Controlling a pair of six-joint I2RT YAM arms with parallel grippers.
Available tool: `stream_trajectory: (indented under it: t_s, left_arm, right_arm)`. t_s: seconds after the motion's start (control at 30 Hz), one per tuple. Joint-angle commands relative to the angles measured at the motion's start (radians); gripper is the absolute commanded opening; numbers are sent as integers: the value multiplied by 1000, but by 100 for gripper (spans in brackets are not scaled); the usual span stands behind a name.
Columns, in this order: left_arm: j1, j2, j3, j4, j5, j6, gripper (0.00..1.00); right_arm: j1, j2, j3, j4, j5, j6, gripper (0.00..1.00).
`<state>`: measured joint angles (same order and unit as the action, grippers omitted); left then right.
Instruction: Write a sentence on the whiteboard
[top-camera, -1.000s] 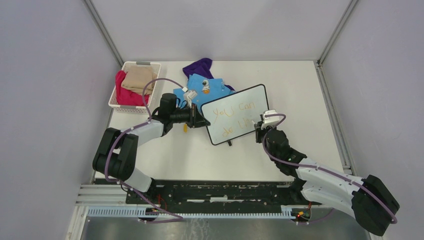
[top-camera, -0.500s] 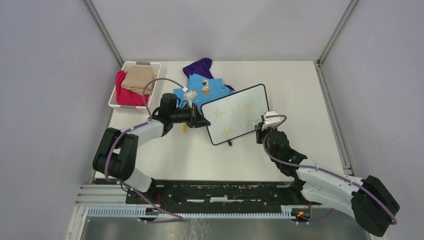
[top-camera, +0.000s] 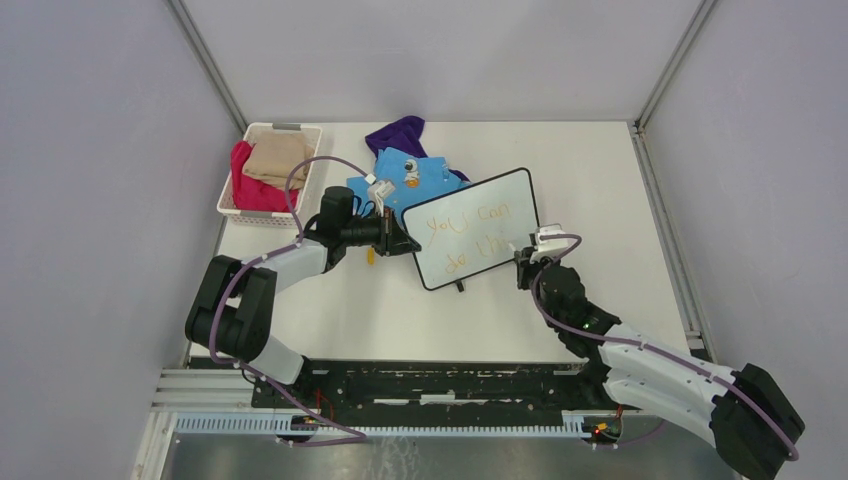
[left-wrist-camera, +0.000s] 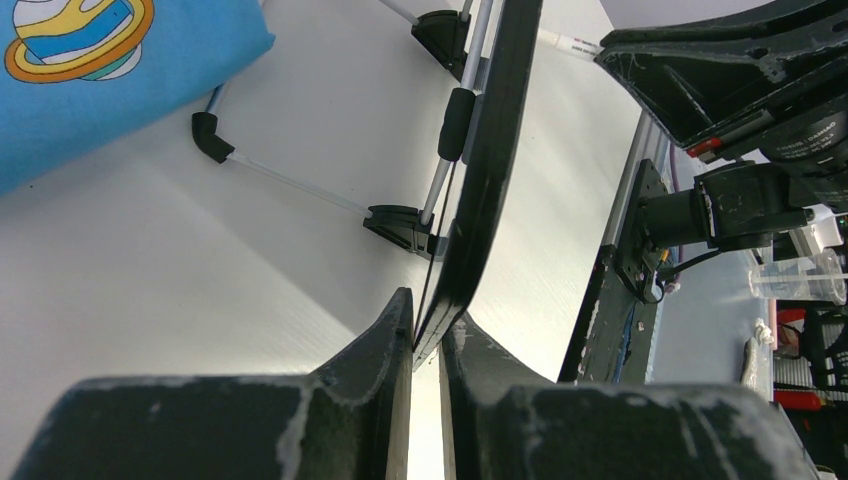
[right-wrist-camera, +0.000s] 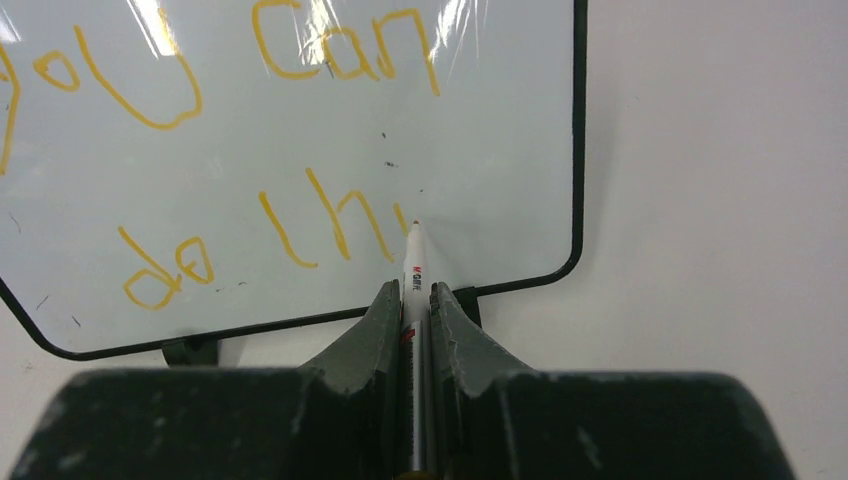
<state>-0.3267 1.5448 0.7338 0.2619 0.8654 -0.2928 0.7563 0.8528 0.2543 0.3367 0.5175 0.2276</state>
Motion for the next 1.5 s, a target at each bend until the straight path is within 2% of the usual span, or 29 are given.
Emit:
stream_trajectory:
  t_s: [0.0,0.3,0.63,1.47]
  left_arm:
    - [-11,34,-1,-93,-59,56,2]
    - [-11,38,0,-93,-57,57,2]
    - [-11,38,0,-93,-54,56,2]
    - [-12,39,1,-93,-53,57,2]
  right_arm:
    - [-17,-30,60,29,66,-3,0]
    - [-55,-14,82,27,91,19,0]
    - [-79,16,96,64,12,24,0]
    - [-95,89,102,89,-64,48,0]
